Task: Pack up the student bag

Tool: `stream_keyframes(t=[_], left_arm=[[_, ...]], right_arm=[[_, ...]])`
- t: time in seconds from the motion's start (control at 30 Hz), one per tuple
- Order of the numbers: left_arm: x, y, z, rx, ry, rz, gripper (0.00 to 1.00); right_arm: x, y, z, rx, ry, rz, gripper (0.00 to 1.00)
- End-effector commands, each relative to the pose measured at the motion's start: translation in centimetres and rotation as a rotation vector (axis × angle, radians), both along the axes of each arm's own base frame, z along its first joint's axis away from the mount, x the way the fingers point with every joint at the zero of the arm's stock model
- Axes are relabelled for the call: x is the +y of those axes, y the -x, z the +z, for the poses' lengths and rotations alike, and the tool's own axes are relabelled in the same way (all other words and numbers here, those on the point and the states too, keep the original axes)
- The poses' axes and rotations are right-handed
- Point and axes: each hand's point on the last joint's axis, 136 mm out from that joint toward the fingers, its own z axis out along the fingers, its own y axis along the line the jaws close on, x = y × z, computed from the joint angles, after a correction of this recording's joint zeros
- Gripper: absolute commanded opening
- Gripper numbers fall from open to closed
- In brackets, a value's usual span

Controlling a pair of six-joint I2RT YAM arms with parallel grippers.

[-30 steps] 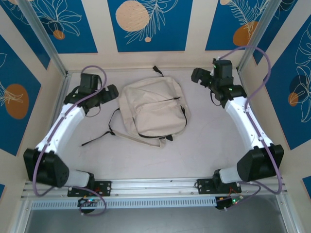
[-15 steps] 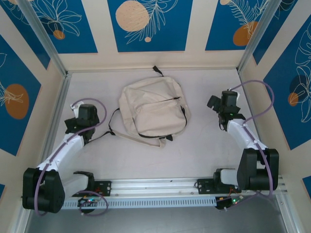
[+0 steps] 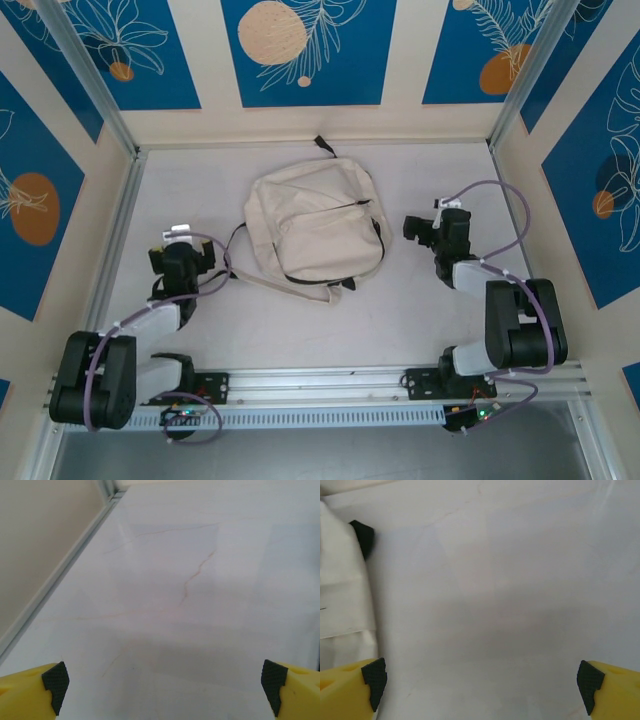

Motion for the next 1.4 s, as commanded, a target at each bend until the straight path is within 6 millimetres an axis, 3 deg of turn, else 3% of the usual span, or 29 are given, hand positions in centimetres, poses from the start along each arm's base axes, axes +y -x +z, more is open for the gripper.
stream_keyframes(t=[0.0, 0.23, 0.4, 0.57, 1.37], left_arm=[[-2.0, -1.9, 3.0, -0.154, -0.002, -0.147, 1.00], [-3.2, -3.7, 1.9, -0.153, 0.046, -0.202, 1.00], [-2.8, -4.9, -0.4, -0.114, 0.048, -0.169, 1.00], [-2.7, -5.7, -1.4, -0.065, 0.040, -0.153, 1.00], [-3.5, -6.1, -1.5, -0.045, 0.025, -0.189, 1.00]], right_arm=[[2.2, -0.5, 1.8, -0.161, 0.018, 0.150, 0.99], [1.9, -0.4, 0.6, -0.177, 0.009, 0.138, 0.99], [1.5, -0.6, 0.1, -0.168, 0.008, 0.119, 0.99], [1.2, -0.7, 0.0, -0.161, 0.011, 0.101, 0.99], [1.3, -0.7, 0.0, -0.160, 0.009, 0.101, 0.99]])
